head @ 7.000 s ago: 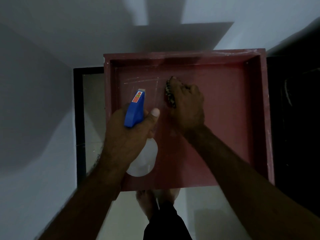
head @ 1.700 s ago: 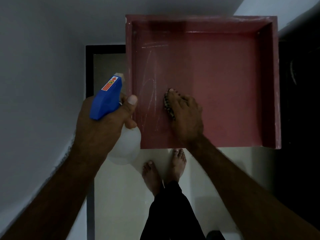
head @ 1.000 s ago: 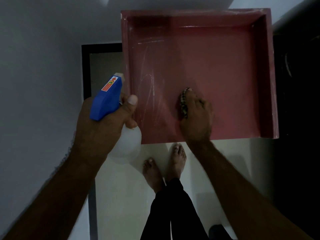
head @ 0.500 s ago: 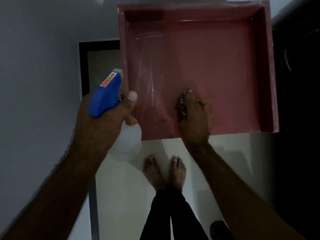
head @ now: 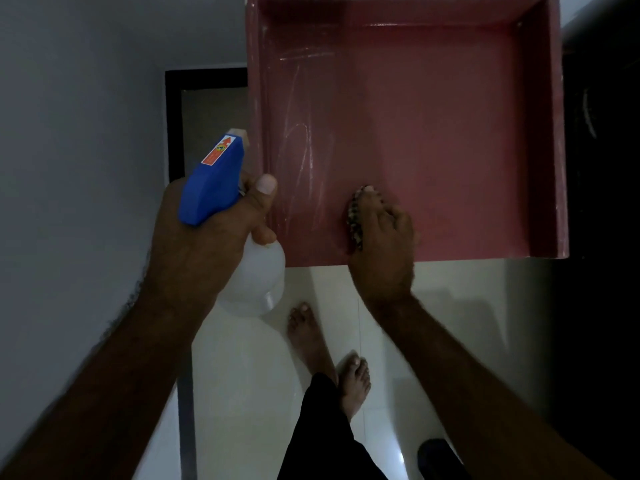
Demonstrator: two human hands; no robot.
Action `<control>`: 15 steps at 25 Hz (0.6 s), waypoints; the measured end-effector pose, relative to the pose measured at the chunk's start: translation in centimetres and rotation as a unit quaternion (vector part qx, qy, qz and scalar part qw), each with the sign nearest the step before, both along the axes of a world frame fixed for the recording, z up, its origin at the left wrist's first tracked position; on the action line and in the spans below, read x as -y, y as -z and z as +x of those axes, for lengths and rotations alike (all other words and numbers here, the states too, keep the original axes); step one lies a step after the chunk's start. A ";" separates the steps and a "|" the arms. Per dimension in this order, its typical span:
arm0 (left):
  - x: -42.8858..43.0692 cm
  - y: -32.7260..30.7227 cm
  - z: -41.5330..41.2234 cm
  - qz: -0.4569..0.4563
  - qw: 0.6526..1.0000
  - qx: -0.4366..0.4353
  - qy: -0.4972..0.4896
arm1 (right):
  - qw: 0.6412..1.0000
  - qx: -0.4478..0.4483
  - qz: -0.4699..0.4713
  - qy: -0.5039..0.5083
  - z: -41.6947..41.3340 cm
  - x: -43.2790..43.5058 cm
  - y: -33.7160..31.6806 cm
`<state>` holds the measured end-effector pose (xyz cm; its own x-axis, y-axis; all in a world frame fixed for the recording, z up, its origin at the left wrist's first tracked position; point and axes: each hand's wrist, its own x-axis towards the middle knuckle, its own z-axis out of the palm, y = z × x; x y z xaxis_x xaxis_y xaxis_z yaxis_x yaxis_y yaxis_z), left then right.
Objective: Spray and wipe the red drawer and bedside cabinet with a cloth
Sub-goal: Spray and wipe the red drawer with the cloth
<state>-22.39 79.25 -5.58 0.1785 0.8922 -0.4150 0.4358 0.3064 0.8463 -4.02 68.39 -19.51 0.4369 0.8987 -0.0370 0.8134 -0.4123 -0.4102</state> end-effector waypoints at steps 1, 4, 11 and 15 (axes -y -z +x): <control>0.2 0.0 -0.3 0.000 1.000 -0.021 0.006 | 1.000 -0.013 0.003 -0.027 -0.8 0.1 -0.3; 0.7 -0.1 -0.7 -0.006 0.999 -0.036 0.009 | 0.993 -0.018 -0.017 -0.116 -0.9 0.9 -0.8; 3.1 -0.6 -1.1 -0.008 1.000 -0.017 -0.006 | 0.997 -0.033 -0.028 -0.058 -1.0 1.9 -1.0; 4.5 -0.9 -1.3 -0.018 1.000 -0.003 -0.015 | 0.987 -0.032 -0.010 -0.158 -0.6 2.9 -0.4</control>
